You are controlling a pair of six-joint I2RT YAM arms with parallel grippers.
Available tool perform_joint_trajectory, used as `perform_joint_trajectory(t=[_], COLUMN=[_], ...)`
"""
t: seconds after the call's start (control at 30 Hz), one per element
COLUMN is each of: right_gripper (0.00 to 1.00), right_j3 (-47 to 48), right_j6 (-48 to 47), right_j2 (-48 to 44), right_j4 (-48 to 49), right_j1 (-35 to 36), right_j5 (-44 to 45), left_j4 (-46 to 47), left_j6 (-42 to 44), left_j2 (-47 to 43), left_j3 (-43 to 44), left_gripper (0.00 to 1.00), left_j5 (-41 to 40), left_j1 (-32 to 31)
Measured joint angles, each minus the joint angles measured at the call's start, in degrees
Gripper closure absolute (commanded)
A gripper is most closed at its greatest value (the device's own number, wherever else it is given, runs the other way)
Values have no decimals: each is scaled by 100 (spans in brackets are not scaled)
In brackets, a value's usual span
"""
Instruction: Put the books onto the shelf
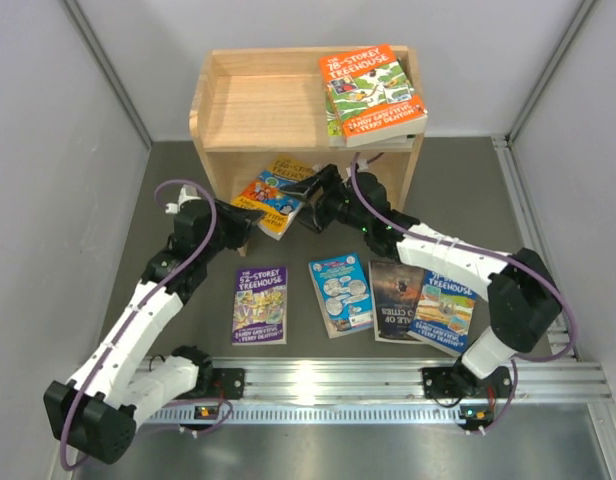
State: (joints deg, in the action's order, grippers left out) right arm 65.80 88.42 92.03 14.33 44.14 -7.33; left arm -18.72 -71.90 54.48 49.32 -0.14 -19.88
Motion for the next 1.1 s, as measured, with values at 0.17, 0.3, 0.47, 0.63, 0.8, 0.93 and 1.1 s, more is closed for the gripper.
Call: perform_joint_trajectory(t=[0.17, 0.3, 0.47, 0.63, 0.8, 0.93, 1.1], right_gripper=[13, 13, 13, 10, 9, 8, 7], right_j3=[-81, -459, -1095, -1613, -2070, -2310, -2426], right_j6=[-310, -520, -973, -1434, -1687, -1797, -1871], right_j2=[-538, -1283, -2599, -3987, -5060, -5455, -5567], right_j4=[-820, -1631, -2535, -3311, -4081, -4662, -4935], right_j1=[28, 72, 155, 219, 205, 192, 181], right_j5=[-210, -356, -505, -404, -201, -103, -59], left_j4=[-7, -105, -286, -326, -461, -627, -658], left_j6=[-267, -608, -1185, -1709, -2048, -2275, -2485], left_j2=[-24, -20, 114, 319, 391, 509, 662], left_j3=[4, 9, 101, 162, 234, 356, 426], left_gripper=[100, 100, 100, 100, 100, 100, 96], left_j5=[-678, -1377, -2284, -2850, -3467, -3851, -4015], left_j1=[-476, -935, -1486, -1665, -1665, -1665, -1690])
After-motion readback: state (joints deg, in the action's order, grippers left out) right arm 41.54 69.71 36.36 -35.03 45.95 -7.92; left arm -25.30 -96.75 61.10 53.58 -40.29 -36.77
